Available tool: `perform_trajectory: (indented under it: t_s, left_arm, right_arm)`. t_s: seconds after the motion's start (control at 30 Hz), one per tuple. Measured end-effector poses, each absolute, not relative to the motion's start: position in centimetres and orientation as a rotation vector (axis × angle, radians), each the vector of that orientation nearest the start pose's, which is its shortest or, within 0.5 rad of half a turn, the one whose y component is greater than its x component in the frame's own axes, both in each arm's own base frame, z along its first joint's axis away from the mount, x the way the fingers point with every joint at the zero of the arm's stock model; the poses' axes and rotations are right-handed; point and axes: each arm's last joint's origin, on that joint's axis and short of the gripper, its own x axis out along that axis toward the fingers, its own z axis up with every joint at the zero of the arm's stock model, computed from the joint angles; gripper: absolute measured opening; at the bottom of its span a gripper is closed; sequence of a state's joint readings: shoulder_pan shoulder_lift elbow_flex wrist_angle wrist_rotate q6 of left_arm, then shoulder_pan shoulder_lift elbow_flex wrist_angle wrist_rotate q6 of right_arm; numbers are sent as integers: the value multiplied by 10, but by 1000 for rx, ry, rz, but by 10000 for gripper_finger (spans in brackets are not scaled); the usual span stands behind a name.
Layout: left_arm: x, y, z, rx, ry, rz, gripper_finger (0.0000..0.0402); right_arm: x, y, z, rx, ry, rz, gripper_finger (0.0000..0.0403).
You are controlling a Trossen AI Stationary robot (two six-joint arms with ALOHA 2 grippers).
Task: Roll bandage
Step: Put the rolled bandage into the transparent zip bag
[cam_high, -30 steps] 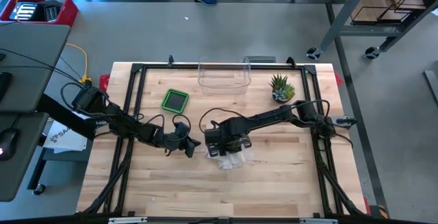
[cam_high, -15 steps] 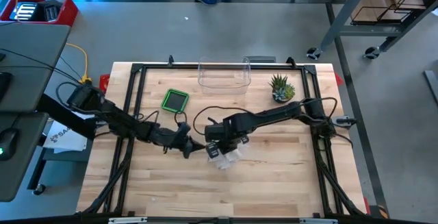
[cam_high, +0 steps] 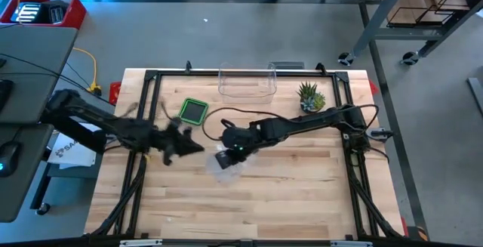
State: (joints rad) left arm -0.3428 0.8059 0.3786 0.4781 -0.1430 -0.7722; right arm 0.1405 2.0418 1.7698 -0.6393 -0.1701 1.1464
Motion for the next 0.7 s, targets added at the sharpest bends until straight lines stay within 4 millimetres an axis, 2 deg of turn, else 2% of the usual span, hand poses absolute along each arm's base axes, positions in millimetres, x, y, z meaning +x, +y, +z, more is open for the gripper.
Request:
perform_trajectory:
  t_s: [0.1,0.2,0.27,0.37,0.47,0.57,0.7]
  left_arm:
    - [150,-48,267,-772,-65,-179,0]
    - [130,-42,278,-763,-145,-163,0]
    - [118,-38,283,-764,-179,-162,0]
    - [106,-34,288,-774,-233,-155,0]
    - [101,-31,291,-793,-279,-114,0]
    - [100,-28,291,-810,-312,-34,0]
    - [110,-30,286,-865,-294,77,0]
  right_arm:
    - [457,66,252,1138,838,-191,0]
    - [462,66,234,1215,731,-112,0]
    - [466,67,228,1272,566,33,0]
    - [460,72,234,1336,187,287,0]
    - [439,70,232,1391,-115,375,0]
    - [427,63,221,1441,-233,331,0]
    - [419,61,227,1439,-351,369,0]
